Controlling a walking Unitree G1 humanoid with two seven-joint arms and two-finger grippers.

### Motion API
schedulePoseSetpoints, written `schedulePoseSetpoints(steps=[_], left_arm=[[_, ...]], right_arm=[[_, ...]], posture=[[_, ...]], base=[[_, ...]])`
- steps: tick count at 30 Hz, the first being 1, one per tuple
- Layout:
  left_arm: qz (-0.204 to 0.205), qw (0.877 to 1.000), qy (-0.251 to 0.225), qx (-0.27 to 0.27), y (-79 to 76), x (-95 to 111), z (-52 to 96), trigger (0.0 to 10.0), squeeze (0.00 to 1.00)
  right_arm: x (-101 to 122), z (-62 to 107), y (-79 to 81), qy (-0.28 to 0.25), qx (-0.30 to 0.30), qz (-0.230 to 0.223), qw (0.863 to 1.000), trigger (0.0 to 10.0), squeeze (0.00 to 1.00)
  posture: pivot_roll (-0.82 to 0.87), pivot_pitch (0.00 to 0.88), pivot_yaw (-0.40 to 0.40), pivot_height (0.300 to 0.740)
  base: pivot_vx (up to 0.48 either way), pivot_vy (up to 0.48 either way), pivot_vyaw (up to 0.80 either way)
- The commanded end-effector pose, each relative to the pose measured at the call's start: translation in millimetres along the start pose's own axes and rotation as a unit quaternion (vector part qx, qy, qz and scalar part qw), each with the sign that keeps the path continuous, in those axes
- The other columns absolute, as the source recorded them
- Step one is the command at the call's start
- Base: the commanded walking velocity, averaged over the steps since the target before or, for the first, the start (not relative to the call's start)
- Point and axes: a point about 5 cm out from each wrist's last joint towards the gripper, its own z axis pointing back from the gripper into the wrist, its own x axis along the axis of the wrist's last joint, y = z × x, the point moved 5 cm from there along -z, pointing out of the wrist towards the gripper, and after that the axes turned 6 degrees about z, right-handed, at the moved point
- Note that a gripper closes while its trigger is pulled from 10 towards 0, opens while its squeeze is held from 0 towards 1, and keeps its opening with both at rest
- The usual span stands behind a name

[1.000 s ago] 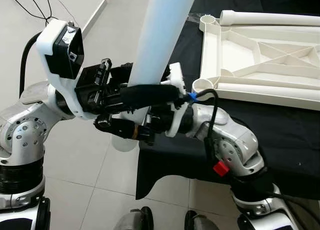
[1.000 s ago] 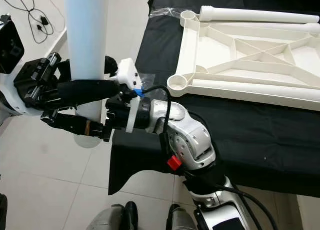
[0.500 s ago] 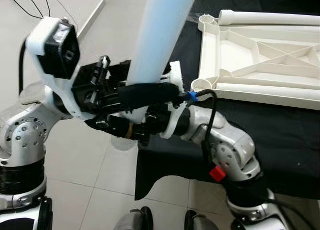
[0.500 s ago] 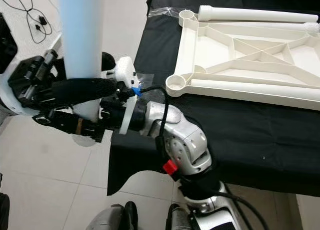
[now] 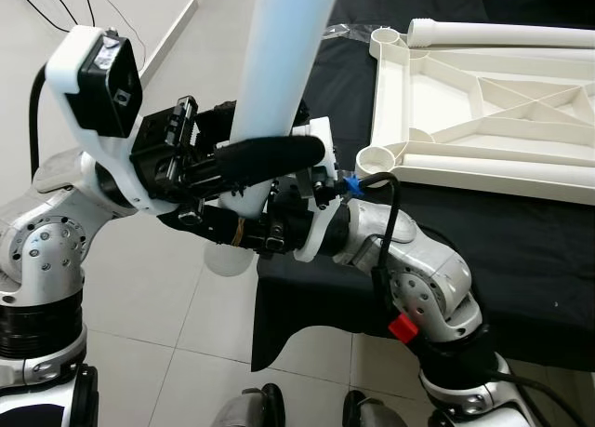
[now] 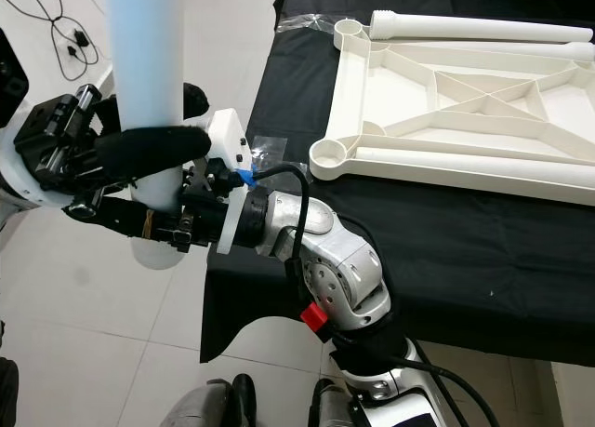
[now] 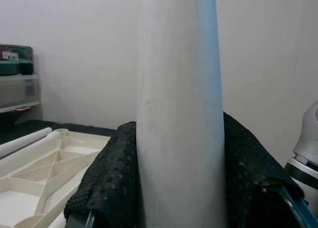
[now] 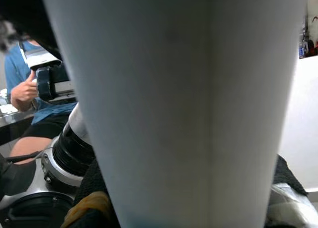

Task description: Building children table

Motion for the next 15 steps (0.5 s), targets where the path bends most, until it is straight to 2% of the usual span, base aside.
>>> schedulePoseSetpoints(steps=[1, 2, 4, 5, 6, 7, 8, 9, 10, 11, 15], left_arm=[[0.005, 0.999, 0.001, -0.034, -9.3, -4.6, -10.3, 0.8, 0.00], [0.005, 0.999, 0.001, -0.034, -9.3, -4.6, -10.3, 0.8, 0.00], [0.010, 1.000, 0.001, -0.029, -7.9, -5.7, -9.8, 1.5, 0.00], [0.016, 1.000, 0.001, -0.025, -6.5, -6.4, -9.6, 2.9, 0.00], [0.016, 1.000, 0.001, -0.025, -6.5, -6.4, -9.6, 2.9, 0.00], [0.038, 0.999, 0.012, -0.026, -5.4, -9.5, -9.1, 10.0, 0.00], [0.066, 0.997, 0.026, -0.015, -0.9, -12.9, -7.9, 10.0, 0.28], [0.066, 0.997, 0.026, -0.015, -0.9, -12.9, -7.9, 10.0, 0.28], [0.085, 0.996, 0.036, -0.007, 2.3, -15.2, -6.8, 10.0, 0.28], [0.120, 0.992, 0.043, -0.003, 5.3, -15.8, -5.0, 10.0, 1.00], [0.136, 0.990, 0.049, 0.006, 9.0, -13.3, -2.4, 10.0, 1.00]], right_arm=[[7.1, -13.8, 15.3, -0.018, 0.035, 0.009, 0.999, 0.0, 0.00], [7.1, -13.8, 15.3, -0.018, 0.035, 0.009, 0.999, 0.0, 0.00], [6.8, -13.2, 12.7, -0.014, 0.031, 0.017, 0.999, 0.0, 0.00], [6.3, -12.7, 10.8, -0.011, 0.027, 0.020, 0.999, 0.0, 0.00], [6.3, -12.7, 10.8, -0.011, 0.027, 0.020, 0.999, 0.0, 0.00], [5.5, -12.1, 8.4, -0.007, 0.021, 0.023, 0.999, 0.0, 0.00], [4.2, -11.1, 4.9, -0.001, 0.013, 0.028, 1.000, 0.0, 0.00], [4.2, -11.1, 4.9, -0.001, 0.013, 0.028, 1.000, 0.0, 0.00], [3.2, -10.5, 2.7, 0.003, 0.008, 0.032, 0.999, 0.0, 0.00], [1.7, -9.5, 0.5, 0.009, 0.003, 0.035, 0.999, 0.0, 0.00], [-3.8, -6.2, -3.9, 0.027, -0.007, 0.046, 0.999, 0.0, 0.00]], posture=[[0.03, 0.238, 0.058, 0.740], [0.03, 0.238, 0.058, 0.740], [0.03, 0.237, 0.058, 0.740], [0.03, 0.235, 0.057, 0.740], [0.03, 0.235, 0.057, 0.740], [0.03, 0.233, 0.056, 0.740], [0.03, 0.232, 0.057, 0.740], [0.03, 0.232, 0.057, 0.740], [0.03, 0.232, 0.057, 0.740], [0.03, 0.231, 0.056, 0.740], [0.03, 0.227, 0.055, 0.740]], base=[[0.000, 0.000, 0.00], [0.000, 0.000, 0.00], [0.000, 0.000, 0.00], [0.000, 0.000, 0.00], [0.000, 0.000, 0.00], [0.000, 0.000, 0.00], [0.000, 0.000, 0.00], [0.000, 0.000, 0.00], [0.000, 0.000, 0.00], [0.000, 0.000, 0.00], [0.000, 0.000, 0.00]])
